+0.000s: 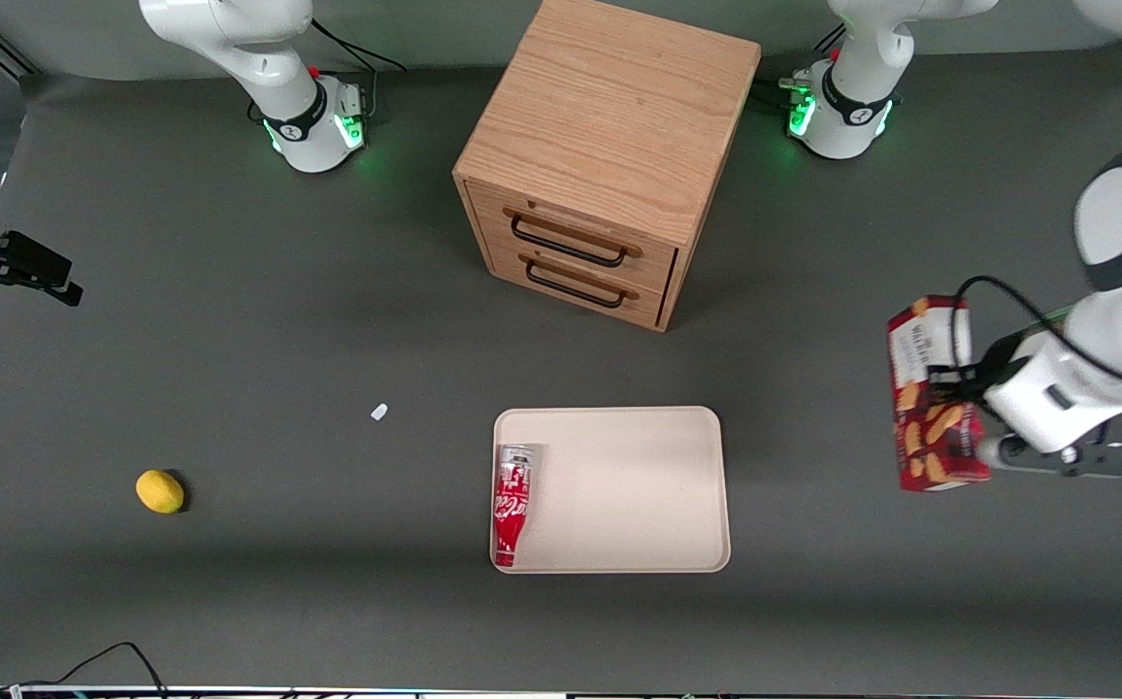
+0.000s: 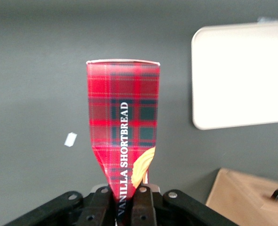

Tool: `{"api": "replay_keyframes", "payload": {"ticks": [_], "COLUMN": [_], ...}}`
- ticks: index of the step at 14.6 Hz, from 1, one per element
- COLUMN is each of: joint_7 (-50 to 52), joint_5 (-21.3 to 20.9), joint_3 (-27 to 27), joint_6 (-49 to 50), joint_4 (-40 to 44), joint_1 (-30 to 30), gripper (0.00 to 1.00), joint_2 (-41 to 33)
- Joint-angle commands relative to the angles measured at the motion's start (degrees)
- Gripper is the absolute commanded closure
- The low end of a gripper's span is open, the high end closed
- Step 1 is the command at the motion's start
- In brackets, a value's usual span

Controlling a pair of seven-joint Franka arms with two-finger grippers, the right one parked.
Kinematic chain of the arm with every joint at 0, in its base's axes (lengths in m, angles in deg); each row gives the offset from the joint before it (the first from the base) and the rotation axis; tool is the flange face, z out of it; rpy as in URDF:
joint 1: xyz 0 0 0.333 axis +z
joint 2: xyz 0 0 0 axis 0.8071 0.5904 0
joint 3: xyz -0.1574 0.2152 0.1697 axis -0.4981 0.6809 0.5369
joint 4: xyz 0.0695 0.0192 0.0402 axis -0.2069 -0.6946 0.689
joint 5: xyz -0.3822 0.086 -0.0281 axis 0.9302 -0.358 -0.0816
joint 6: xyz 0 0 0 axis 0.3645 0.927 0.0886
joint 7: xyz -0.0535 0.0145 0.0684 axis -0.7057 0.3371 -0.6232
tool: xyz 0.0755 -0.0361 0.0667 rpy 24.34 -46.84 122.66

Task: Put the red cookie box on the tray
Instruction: 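Carry the box over the white tray and lower it inside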

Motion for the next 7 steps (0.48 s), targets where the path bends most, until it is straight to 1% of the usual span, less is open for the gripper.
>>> {"api": "replay_keyframes", "payload": {"ticks": [1,4,7], "joint_7": [8.34,14.06,16.62], "joint_5": [0.07,-0.20,-3.18], "joint_3": [0.21,0.21,0.39], "joint_6": [-3.11,-9.96,-16.47], "joint_4": [8.15,8.69,8.69], "joint_1": [-5.12,-8.38,-11.81], "gripper": [1.00,1.00,1.00], "joint_2": [7.98,13.43,19.23]}}
